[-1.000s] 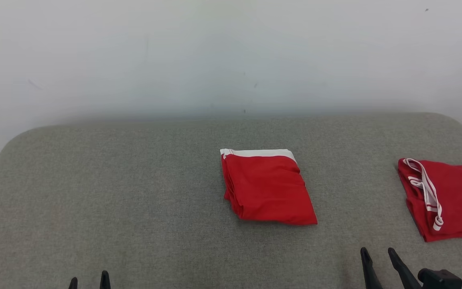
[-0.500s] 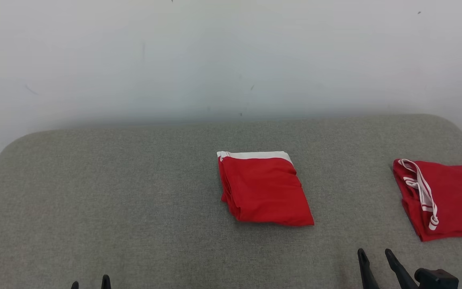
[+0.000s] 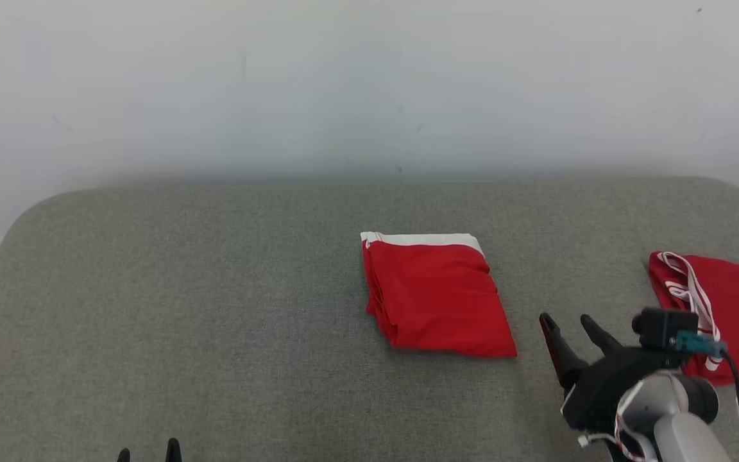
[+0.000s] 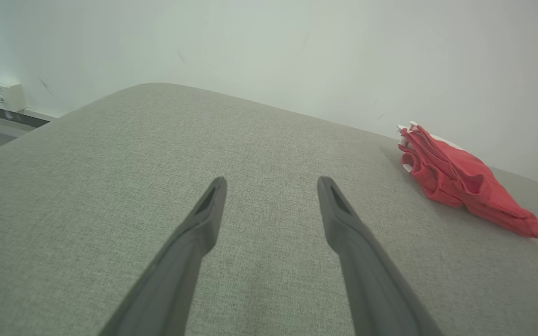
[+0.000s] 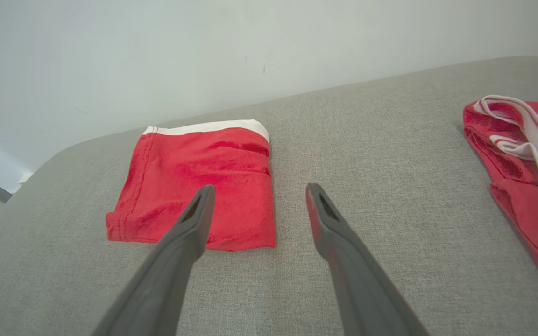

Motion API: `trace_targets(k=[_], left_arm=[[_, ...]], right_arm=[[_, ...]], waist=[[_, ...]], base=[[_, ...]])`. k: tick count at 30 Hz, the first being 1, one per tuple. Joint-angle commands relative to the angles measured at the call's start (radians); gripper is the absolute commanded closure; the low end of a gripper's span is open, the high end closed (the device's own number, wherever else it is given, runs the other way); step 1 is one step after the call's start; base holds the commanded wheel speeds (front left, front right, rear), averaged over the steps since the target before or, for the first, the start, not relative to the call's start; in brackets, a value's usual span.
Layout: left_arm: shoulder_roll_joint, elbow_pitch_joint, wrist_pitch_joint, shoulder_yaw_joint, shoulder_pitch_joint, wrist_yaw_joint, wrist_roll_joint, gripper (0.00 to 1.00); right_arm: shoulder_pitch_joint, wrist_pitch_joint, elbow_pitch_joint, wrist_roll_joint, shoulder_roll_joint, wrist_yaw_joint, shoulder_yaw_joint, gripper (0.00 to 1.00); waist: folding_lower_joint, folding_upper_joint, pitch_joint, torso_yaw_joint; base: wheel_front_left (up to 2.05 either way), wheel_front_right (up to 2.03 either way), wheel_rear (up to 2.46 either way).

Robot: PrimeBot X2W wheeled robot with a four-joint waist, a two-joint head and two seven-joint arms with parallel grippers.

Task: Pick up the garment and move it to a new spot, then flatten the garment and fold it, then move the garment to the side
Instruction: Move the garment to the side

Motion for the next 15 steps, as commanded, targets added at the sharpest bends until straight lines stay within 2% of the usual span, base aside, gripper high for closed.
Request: trace_targets(k=[1,7,15], left_arm=[[0.0,-0.005,-0.003,-0.006,0.001,-0.001,-0.002,0.0],[-0.001,-0.019,-0.003,-0.041,-0.048,-0.002,-0.02,0.0],[0.0,-0.026,-0.003,-0.089,-0.115,-0.004,-0.029,0.0]], right_arm=[[-0.047,0.059,0.023,0.006,0.005,-0.002,-0.012,0.0],[-0.239,0.257,0.119,-0.047,0.013,-0.002,-0.106,0.0],[-0.355,0.39,0.16,-0.156,0.034,-0.002,-0.194,0.0]], waist=[[-0.0001,0.0,0.021,0.019],[-0.0001,0.0,0.096,0.086],[-0.0001,0.0,0.2,0.165]], base=[[0.0,0.0,0.0],[0.0,0.0,0.0],[0.0,0.0,0.0]])
